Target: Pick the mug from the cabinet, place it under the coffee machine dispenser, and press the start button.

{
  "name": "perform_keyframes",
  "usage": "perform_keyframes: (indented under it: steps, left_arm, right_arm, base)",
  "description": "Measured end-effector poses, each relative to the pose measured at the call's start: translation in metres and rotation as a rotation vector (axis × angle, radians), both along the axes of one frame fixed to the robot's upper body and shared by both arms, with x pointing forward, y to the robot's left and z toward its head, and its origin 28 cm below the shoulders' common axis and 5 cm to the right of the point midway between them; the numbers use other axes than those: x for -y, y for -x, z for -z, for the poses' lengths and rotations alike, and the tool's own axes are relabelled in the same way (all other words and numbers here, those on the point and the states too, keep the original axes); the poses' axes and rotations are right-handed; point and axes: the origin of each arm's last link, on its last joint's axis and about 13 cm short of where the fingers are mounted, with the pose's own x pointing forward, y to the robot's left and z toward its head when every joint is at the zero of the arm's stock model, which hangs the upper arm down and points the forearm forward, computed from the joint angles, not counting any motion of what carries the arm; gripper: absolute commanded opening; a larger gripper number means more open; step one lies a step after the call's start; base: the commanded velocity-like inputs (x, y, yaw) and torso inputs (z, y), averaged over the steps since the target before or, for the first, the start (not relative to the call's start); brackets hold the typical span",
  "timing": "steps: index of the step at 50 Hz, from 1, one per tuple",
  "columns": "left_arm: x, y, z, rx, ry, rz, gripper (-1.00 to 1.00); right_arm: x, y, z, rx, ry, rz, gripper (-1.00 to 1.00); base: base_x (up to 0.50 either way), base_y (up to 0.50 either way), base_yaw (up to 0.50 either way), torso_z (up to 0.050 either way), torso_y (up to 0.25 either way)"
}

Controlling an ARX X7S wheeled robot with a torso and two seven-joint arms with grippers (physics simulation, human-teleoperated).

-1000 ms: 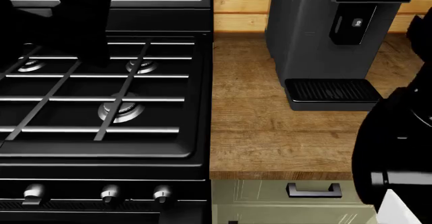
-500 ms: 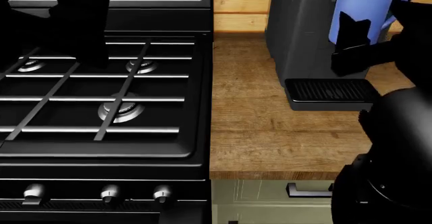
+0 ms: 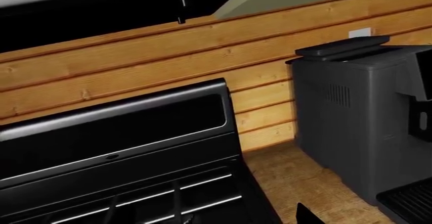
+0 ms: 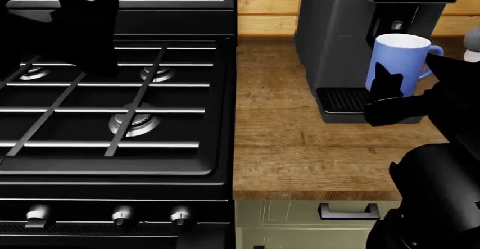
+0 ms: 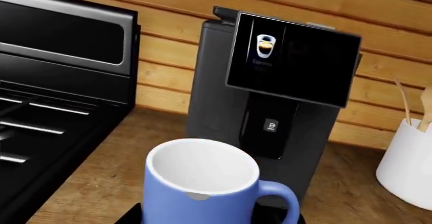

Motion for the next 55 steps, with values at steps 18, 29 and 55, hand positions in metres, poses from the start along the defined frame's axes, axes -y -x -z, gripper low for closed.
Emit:
perform_keyframes:
  steps: [18,29,55]
  left_arm:
    - [-0.002,0.001,0.001,-0.002,0.005,-0.008,1.0]
    - [-0.002,0.002,0.002,-0.003,0.01,-0.009,1.0]
    - [-0.004,-0.001,0.007,-0.012,0.022,-0.012,1.0]
  right_arm:
    - [-0.002,-0.005,0.009,-0.073,-0.017,0.032,-1.0]
    - [0.0,-0.015,0.014,-0.086,-0.03,0.062,-1.0]
    - [-0.005,-0.049,0.055,-0.002,0.028,0.184,-1.0]
  base:
    - [0.0,0.0,0.0,0.0,0.0]
    - [0.0,0.0,0.0,0.0,0.001]
    - [0.0,0.0,0.0,0.0,0.0]
